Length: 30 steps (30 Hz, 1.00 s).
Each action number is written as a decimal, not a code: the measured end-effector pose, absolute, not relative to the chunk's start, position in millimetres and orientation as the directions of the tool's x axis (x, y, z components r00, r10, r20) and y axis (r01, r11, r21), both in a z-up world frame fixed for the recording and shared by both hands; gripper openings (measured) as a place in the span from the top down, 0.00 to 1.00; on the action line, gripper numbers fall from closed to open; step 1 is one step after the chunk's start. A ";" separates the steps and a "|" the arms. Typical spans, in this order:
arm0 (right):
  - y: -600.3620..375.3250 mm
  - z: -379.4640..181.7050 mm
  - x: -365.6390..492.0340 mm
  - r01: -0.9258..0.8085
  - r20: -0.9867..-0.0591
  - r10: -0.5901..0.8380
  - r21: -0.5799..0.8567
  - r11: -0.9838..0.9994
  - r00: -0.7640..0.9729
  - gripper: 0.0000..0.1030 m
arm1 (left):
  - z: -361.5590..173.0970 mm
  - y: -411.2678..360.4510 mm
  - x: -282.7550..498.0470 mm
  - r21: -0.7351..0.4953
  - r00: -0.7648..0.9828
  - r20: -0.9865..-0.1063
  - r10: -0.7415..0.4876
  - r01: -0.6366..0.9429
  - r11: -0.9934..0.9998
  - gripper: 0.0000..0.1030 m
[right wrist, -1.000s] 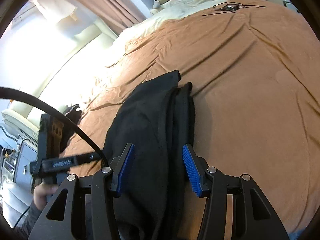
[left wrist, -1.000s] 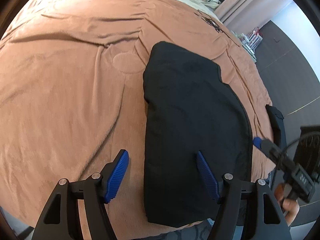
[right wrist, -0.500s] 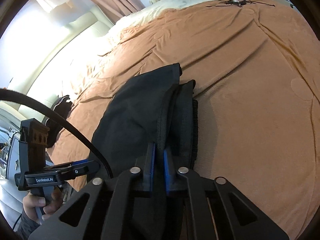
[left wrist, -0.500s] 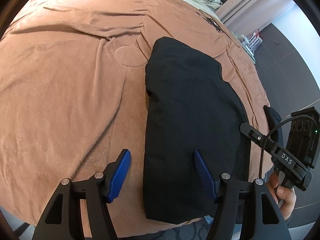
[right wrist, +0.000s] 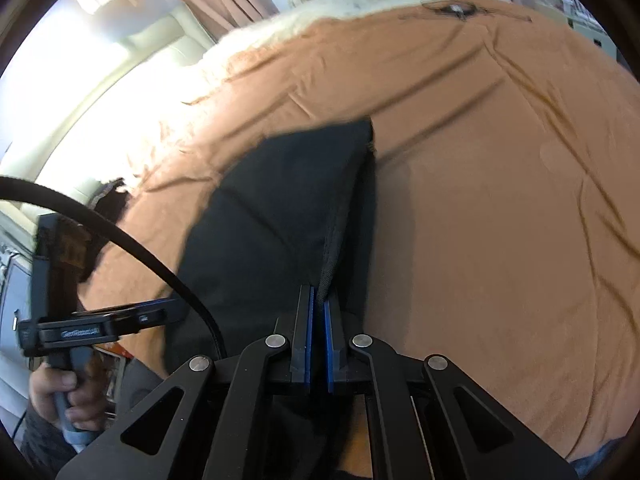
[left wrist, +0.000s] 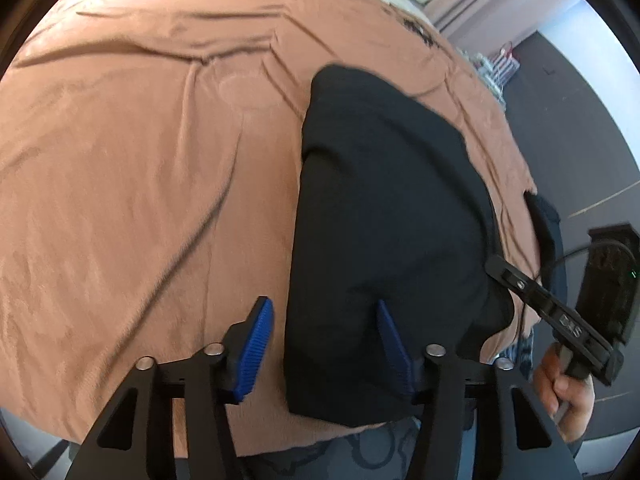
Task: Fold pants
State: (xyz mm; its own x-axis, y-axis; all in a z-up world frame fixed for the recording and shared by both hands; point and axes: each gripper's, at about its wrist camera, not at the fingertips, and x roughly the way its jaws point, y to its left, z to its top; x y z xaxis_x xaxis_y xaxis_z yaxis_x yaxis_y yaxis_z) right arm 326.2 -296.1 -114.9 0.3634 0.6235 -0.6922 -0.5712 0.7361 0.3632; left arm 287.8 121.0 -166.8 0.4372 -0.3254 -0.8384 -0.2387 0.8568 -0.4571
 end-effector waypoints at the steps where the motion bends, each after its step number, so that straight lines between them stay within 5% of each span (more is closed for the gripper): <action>1: -296.6 -118.8 328.4 -0.561 -0.699 0.620 0.371 0.740 0.356 0.98 | -168.4 120.3 286.8 -0.456 0.431 -0.841 -0.328 -0.236 0.858 0.48; 6: -299.2 -115.6 327.6 -0.554 -0.699 0.618 0.374 0.744 0.358 0.98 | -168.4 118.2 278.6 -0.467 0.410 -0.841 -0.353 -0.221 0.856 0.61; 11: -309.5 -106.2 326.8 -0.570 -0.665 0.659 0.406 0.714 0.351 0.93 | -162.5 117.4 269.3 -0.475 0.395 -0.839 -0.375 -0.195 0.858 0.61; 13: -312.1 -104.9 332.3 -0.563 -0.657 0.671 0.428 0.707 0.343 0.79 | -155.5 121.2 264.9 -0.481 0.414 -0.830 -0.374 -0.193 0.855 0.57; 15: -317.2 -107.7 339.8 -0.558 -0.640 0.691 0.455 0.694 0.336 0.47 | -147.4 125.7 263.8 -0.487 0.446 -0.815 -0.369 -0.184 0.854 0.47; 16: -319.5 -106.8 343.4 -0.556 -0.630 0.698 0.464 0.690 0.341 0.43 | -144.2 128.6 264.6 -0.486 0.461 -0.810 -0.361 -0.184 0.855 0.44; 30: -315.7 -138.3 401.0 -0.522 -0.597 0.782 0.615 0.590 0.181 0.42 | -146.1 149.0 323.3 -0.528 0.526 -0.770 -0.360 -0.209 0.823 0.43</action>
